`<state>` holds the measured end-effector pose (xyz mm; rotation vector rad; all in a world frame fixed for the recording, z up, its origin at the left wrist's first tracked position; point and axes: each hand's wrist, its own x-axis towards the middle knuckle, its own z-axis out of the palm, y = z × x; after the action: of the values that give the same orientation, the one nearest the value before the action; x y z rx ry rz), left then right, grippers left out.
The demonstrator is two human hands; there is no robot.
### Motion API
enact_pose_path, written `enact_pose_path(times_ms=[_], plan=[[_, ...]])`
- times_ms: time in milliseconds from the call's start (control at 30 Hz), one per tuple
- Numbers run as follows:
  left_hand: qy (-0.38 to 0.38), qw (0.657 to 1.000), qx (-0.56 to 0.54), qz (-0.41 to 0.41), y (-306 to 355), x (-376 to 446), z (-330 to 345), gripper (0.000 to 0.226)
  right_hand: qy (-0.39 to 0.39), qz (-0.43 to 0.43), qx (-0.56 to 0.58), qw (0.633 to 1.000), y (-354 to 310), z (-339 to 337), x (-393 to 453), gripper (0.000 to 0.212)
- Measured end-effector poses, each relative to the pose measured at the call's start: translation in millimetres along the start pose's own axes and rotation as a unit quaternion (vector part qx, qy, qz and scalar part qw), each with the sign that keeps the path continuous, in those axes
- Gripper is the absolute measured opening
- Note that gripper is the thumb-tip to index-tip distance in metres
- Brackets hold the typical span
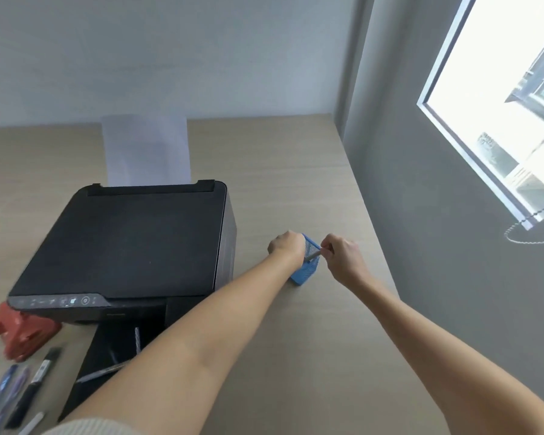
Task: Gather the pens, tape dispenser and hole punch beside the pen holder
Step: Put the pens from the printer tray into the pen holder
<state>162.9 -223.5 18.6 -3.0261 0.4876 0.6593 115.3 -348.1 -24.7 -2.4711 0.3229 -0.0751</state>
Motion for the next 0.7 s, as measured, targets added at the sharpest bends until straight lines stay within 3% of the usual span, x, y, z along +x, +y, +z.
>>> enact_pose_path(times_ms=[167, 267, 367, 433, 567, 700], plan=[[0.052, 0.998, -0.04, 0.009, -19, -21, 14, 0.034, -0.024, -0.017, -0.002, 1.0, -9, 14, -1, 0.017], [0.134, 0.986, -0.056, 0.086, -38, -58, 30, 0.053, -0.013, -0.024, 0.008, 1.0, -9, 17, -19, 0.026], [0.168, 0.953, -0.165, 0.19, -72, -118, 56, 0.045, 0.018, -0.081, -0.013, 0.996, -5, 24, -54, 0.025], [0.18, 0.93, -0.241, 0.211, -105, -163, 79, 0.031, 0.008, -0.123, -0.027, 0.992, -4, 34, -83, 0.02], [0.226, 0.915, -0.321, 0.089, -198, -229, 126, 0.016, -0.071, -0.207, -0.04, 0.975, -26, 67, -141, 0.013], [0.259, 0.932, -0.253, -0.026, -294, -247, 159, 0.019, -0.177, -0.284, -0.037, 0.942, -87, 114, -181, 0.012]])
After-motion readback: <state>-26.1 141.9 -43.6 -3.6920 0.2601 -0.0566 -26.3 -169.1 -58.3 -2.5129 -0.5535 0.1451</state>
